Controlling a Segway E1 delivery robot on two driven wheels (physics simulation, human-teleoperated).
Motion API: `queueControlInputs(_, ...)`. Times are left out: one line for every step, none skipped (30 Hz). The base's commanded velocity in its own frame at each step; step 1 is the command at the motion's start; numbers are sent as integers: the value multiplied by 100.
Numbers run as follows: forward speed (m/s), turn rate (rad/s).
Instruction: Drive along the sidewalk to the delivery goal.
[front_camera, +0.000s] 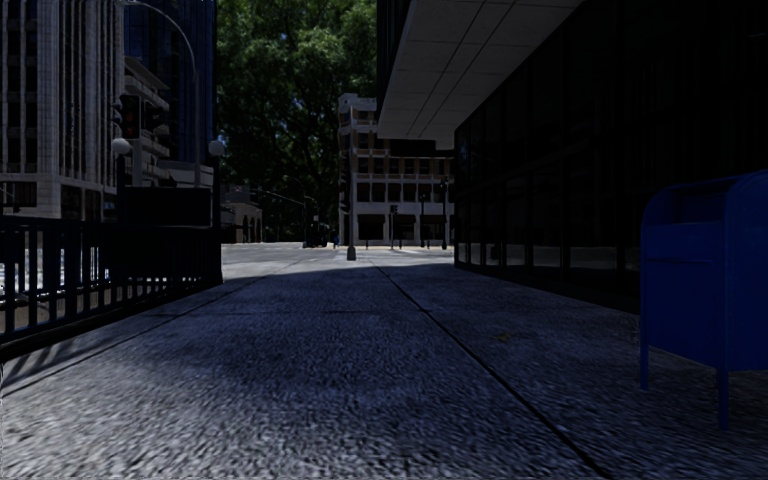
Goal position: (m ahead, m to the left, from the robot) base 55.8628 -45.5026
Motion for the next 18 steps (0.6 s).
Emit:
queueControlInputs(199,0)
queueControlInputs(199,0)
queueControlInputs(199,0)
queueControlInputs(199,0)
queueControlInputs(199,0)
queueControlInputs(199,0)
queueControlInputs(199,0)
queueControlInputs(199,0)
queueControlInputs(199,0)
queueControlInputs(199,0)
queueControlInputs(199,0)
queueControlInputs(199,0)
queueControlInputs(199,0)
queueControlInputs(199,0)
queueControlInputs(199,0)
queueControlInputs(199,0)
queueControlInputs(199,0)
queueControlInputs(199,0)
